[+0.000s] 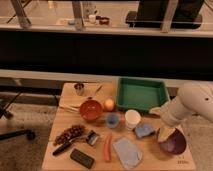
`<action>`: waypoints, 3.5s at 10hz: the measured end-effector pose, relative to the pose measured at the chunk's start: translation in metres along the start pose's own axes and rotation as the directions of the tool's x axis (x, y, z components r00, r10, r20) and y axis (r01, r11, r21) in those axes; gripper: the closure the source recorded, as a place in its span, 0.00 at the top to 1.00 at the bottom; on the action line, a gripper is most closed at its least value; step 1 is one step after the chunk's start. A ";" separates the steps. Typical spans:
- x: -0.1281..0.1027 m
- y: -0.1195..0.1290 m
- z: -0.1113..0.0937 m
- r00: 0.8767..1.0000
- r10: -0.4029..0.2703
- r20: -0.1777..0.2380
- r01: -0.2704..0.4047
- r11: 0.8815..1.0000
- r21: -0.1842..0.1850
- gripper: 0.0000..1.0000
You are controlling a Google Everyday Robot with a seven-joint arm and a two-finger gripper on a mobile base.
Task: Stack cups on top of each other
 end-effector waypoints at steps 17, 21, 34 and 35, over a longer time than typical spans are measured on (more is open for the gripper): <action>-0.098 0.044 0.054 0.973 -0.172 0.153 0.177 0.984 -0.024 0.80; -0.129 0.038 0.072 0.965 -0.203 0.165 0.210 0.977 -0.024 0.80; -0.149 0.016 0.104 0.951 -0.179 0.252 0.194 0.981 -0.033 0.80; -0.151 0.014 0.106 0.951 -0.178 0.253 0.191 0.981 -0.030 0.80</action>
